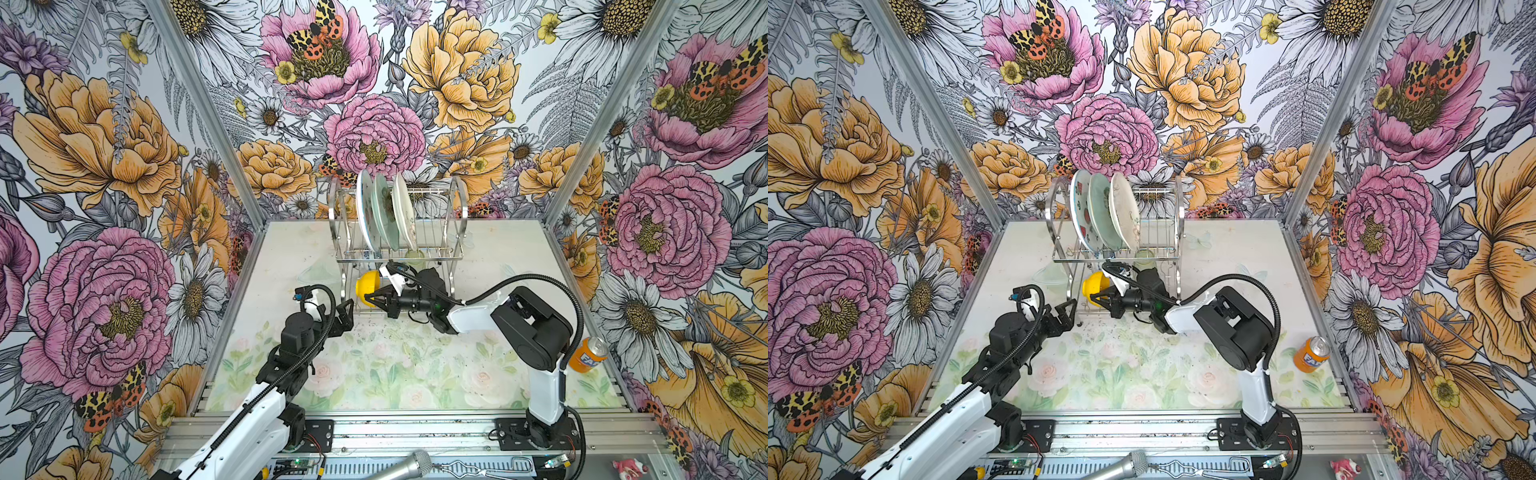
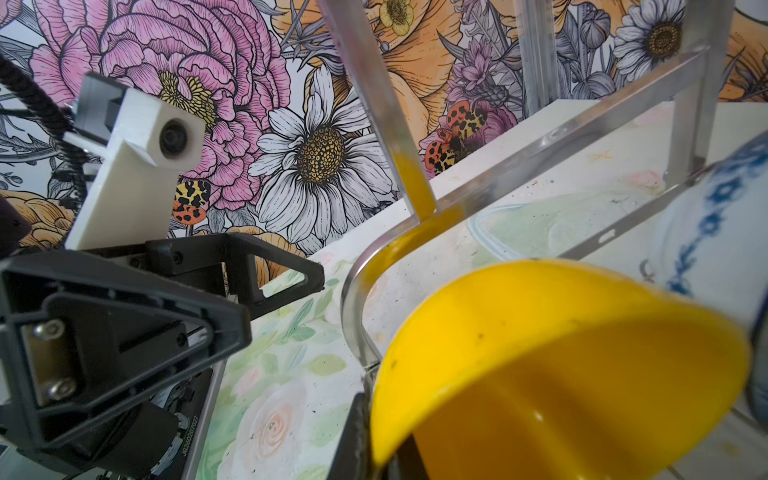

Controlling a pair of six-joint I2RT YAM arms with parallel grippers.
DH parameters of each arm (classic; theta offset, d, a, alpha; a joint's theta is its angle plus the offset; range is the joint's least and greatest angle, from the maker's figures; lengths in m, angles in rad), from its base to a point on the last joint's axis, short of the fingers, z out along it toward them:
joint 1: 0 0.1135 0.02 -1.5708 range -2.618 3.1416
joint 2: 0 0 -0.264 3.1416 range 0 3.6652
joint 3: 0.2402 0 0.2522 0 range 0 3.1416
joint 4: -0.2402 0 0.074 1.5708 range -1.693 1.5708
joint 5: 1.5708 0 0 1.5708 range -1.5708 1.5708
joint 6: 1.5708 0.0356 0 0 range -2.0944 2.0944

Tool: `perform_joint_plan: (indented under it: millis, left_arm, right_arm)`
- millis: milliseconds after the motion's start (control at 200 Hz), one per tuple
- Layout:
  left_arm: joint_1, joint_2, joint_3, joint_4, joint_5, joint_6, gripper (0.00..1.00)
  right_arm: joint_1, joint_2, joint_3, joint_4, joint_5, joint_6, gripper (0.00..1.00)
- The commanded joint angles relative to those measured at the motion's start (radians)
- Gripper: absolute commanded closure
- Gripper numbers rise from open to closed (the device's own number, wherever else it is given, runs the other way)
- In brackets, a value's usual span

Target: Unload the mixed dishes from the dish rack

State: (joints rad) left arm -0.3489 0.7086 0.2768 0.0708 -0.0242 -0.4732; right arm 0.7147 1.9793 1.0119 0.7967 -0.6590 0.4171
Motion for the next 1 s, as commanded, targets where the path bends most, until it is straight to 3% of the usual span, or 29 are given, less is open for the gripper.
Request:
perform_joint_plan:
  millis: [0, 655, 996]
  left_arm:
    - [0.007, -0.005, 0.03, 0.008, 0.012, -0.002, 0.01]
    - [0.008, 0.049, 0.038, 0.049, 0.013, 0.003, 0.01]
    - [0.007, 0.032, 0.02, 0.058, 0.004, -0.009, 0.01]
  right_arm:
    - [0.003, -0.034, 0.027, 0.067, 0.007, -0.039, 1.0]
    - [0.044, -0.184, -0.138, 0.014, 0.076, -0.083, 1.0]
    - [0.06, -0.358, -0.277, -0.062, 0.12, -0.083, 1.0]
